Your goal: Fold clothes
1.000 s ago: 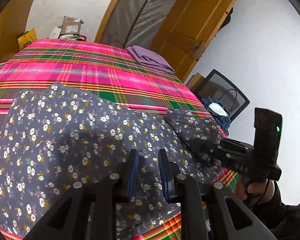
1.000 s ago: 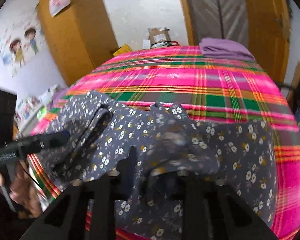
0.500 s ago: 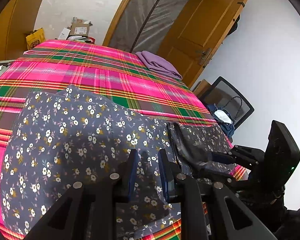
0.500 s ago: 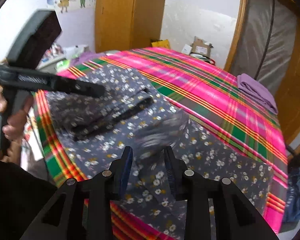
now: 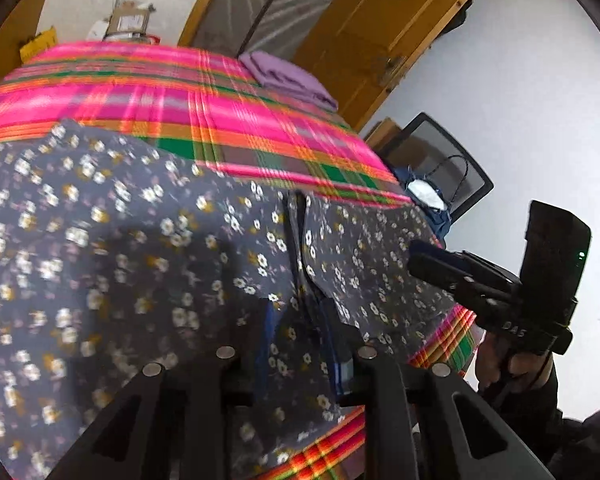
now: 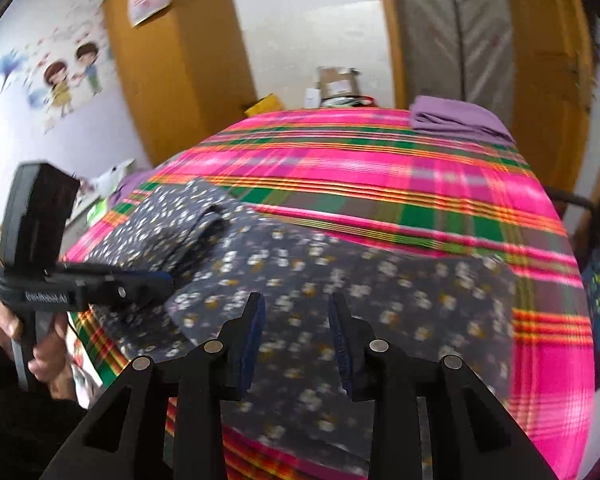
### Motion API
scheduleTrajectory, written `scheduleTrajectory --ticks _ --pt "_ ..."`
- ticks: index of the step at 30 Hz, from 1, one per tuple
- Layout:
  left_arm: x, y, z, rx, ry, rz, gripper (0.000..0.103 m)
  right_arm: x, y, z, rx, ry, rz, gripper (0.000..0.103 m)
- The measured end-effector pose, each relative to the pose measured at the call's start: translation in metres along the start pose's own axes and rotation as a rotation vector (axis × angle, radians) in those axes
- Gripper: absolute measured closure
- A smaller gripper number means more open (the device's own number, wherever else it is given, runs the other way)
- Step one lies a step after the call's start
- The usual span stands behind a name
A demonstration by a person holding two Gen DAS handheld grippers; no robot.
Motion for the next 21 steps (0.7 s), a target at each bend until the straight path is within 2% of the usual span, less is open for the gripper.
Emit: scheduleTrajectory --ticks 5,9,12,15,19,21 --pt "-0.014 -0.004 0.013 0.022 0.006 -0.03 0.078 0.002 -0.016 -0.005 0.013 -0.012 0.051 0.069" --pt "-0.024 -0.006 0.011 0.041 -0.024 -0.034 0.076 0.003 -0.021 -0.007 0.019 -0.019 0.062 0.069" --pt "-0.028 0.005 0.008 0.049 -0.046 -0.09 0.076 0.004 -0.025 -0.008 0.022 -0.021 0.068 0.069" --pt "-0.03 0.016 0.005 0.052 -0.069 -0.15 0.069 0.006 -0.028 -0.009 0.023 -0.022 0.075 0.069" --pt "-0.028 0.015 0.014 0.046 -0.043 -0.141 0.068 0.007 -0.03 -0.009 0.023 -0.021 0.078 0.069" --pt "-0.029 0.012 0.013 0.079 -0.055 -0.146 0.068 0.007 -0.03 -0.009 0.023 -0.02 0.078 0.069"
Point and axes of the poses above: each gripper's, at about its wrist camera, not at the fingertips, and z roughly the way its jaws point, y to its left, x to its underside, the point moved 6 cm from there along z, roughly the way its jaws point, and after that the axes turned 6 degrees about z, right-handed, at the moved point
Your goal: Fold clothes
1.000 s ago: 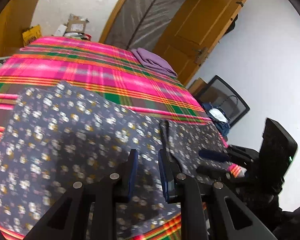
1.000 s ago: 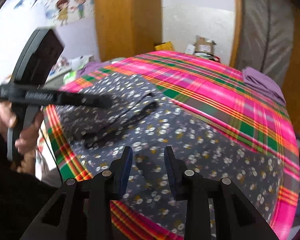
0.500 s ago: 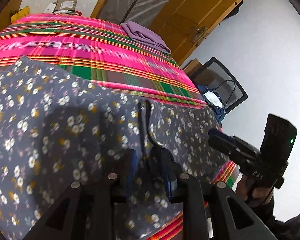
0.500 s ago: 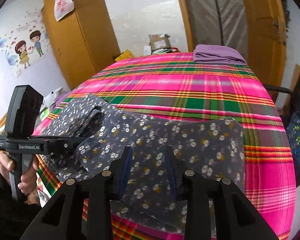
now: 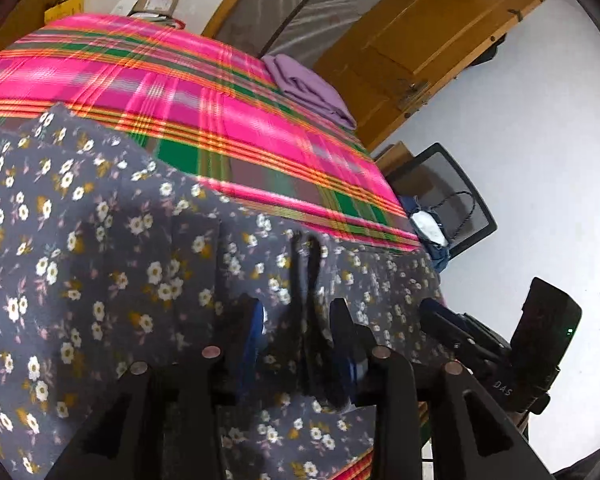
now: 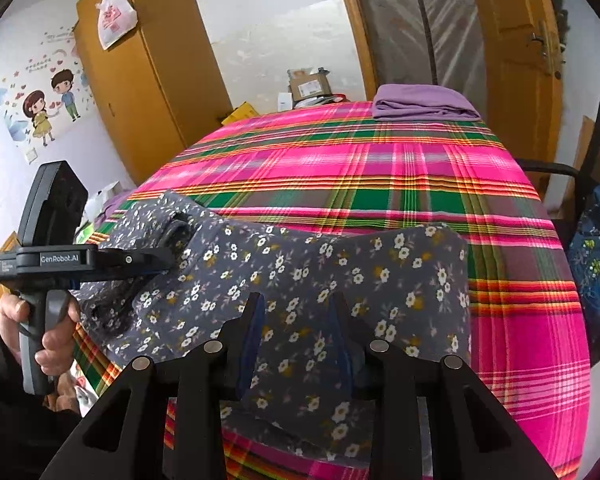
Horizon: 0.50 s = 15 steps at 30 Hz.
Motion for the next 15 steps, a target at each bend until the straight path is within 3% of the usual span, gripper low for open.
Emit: scheduleTrajectory --ticks 4,15 --pt "-0.004 -0.007 -0.004 -0.001 -0.032 0.02 0.067 0.001 -0.001 0.0 0.0 0.002 0.001 0.069" --pt "0.009 -0.026 0.029 -0.111 0.064 0.16 0.067 -0.001 0.002 0.002 0.002 0.003 -0.004 0.069"
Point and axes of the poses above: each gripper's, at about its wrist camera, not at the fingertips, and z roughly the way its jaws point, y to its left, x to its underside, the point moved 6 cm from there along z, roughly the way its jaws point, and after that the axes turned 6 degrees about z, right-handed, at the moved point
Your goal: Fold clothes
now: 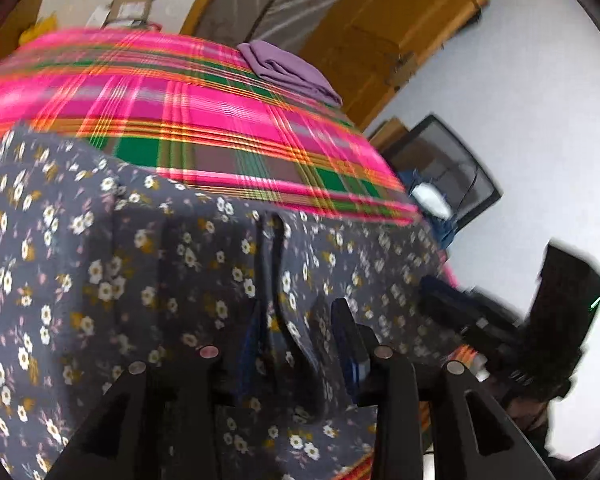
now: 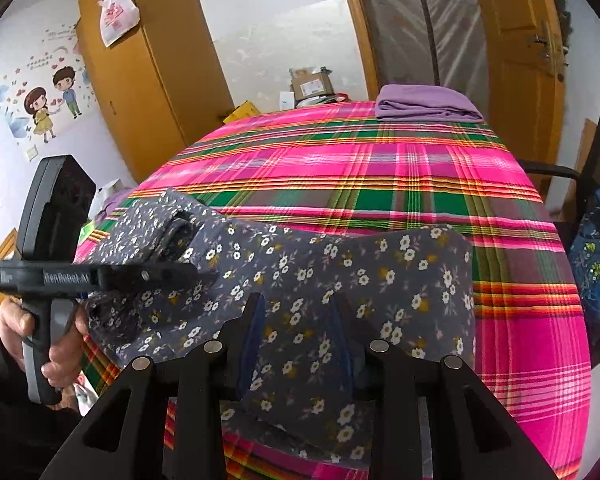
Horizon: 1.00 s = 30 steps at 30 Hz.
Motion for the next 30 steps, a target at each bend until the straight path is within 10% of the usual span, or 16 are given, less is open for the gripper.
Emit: scheduleTrajectory --ticks 4,8,30 --pt "-0.001 -0.001 0.004 -0.004 -0.004 0.009 0.068 -0.002 -0.004 -0.004 0.01 -0.013 0.008 0.069" --pt "-0.001 0.004 0.005 0.017 0.012 -0.019 0.094 -0.005 -0.012 -0.01 0.032 -0.039 0.03 0.069" --pt "0.0 0.02 -0.033 0.006 -0.06 -0.076 0.092 -0.009 -0.064 -0.058 0.12 -0.148 0.164 0.077"
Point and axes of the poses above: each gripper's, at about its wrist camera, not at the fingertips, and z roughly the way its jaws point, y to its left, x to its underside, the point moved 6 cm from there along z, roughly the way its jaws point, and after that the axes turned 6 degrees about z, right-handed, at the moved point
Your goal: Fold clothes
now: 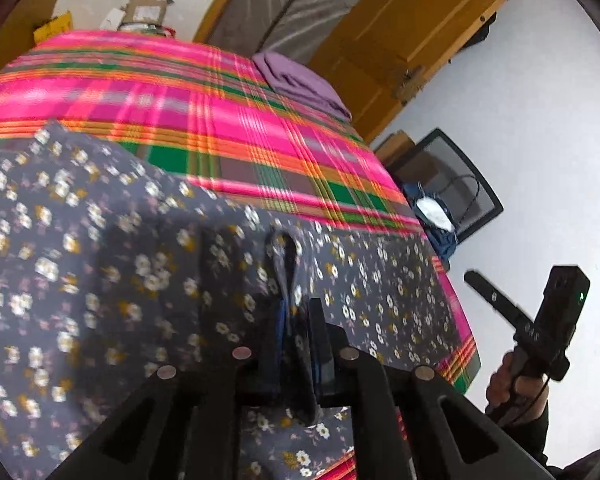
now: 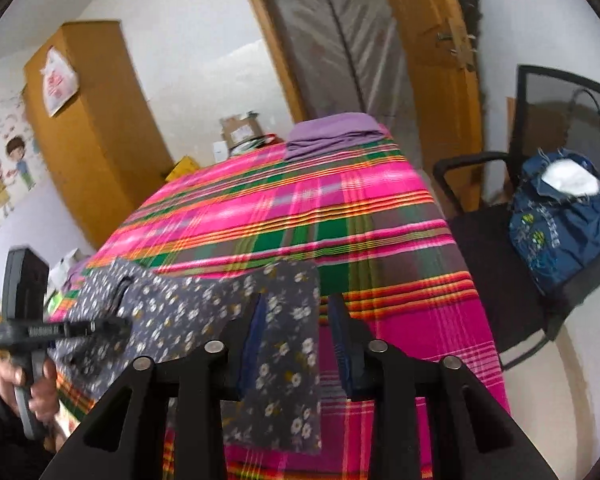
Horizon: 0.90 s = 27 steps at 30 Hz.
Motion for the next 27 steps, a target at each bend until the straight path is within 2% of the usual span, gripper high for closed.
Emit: scheduleTrajectory --ticks 1,5,8,9,12,17,18,21,22,23,25,27 --pt "-0.001 -0.002 -0.002 0.001 -0.011 0.0 0.092 0.003 0.007 0.003 -0.014 0.015 -0.026 0.082" --pt "0.0 -0.013 0.0 0.02 -0.007 0.037 0.092 0.017 0.029 0.022 -0.037 0.092 -0.109 0.086" --pt "0.008 -0.018 0.006 0.027 0.027 0.055 0.092 0.03 0.016 0.043 0.078 0.163 -0.121 0.096" --pt "0.01 -0.019 0.007 0.03 0.032 0.058 0.092 0.03 0.01 0.044 0.072 0.164 -0.083 0.096" --pt "0.012 -0.024 0.008 0.03 0.037 0.075 0.092 0.022 -0.002 0.035 0.08 0.136 -0.015 0.096" --pt "0.007 -0.03 0.016 0.032 0.045 0.095 0.092 -0.001 0.01 0.03 0.07 0.049 -0.025 0.084" --pt "0.007 -0.029 0.018 0.029 0.049 0.095 0.092 -0.006 0.015 0.034 0.056 0.048 -0.033 0.08" --pt "0.006 -0.026 0.025 0.022 0.062 0.093 0.092 -0.011 0.028 0.05 0.022 0.077 -0.072 0.08" --pt "0.006 -0.025 0.026 0.02 0.066 0.092 0.092 -0.011 0.026 0.059 0.036 0.098 -0.063 0.081" --pt "0.006 -0.024 0.028 0.02 0.07 0.092 0.092 -0.011 0.021 0.071 0.052 0.124 -0.045 0.082" --pt "0.007 -0.024 0.031 0.021 0.076 0.093 0.092 -0.011 0.007 0.087 0.07 0.16 0.009 0.101" --pt "0.007 -0.023 0.033 0.022 0.082 0.095 0.092 -0.014 -0.006 0.092 0.035 0.167 0.096 0.103"
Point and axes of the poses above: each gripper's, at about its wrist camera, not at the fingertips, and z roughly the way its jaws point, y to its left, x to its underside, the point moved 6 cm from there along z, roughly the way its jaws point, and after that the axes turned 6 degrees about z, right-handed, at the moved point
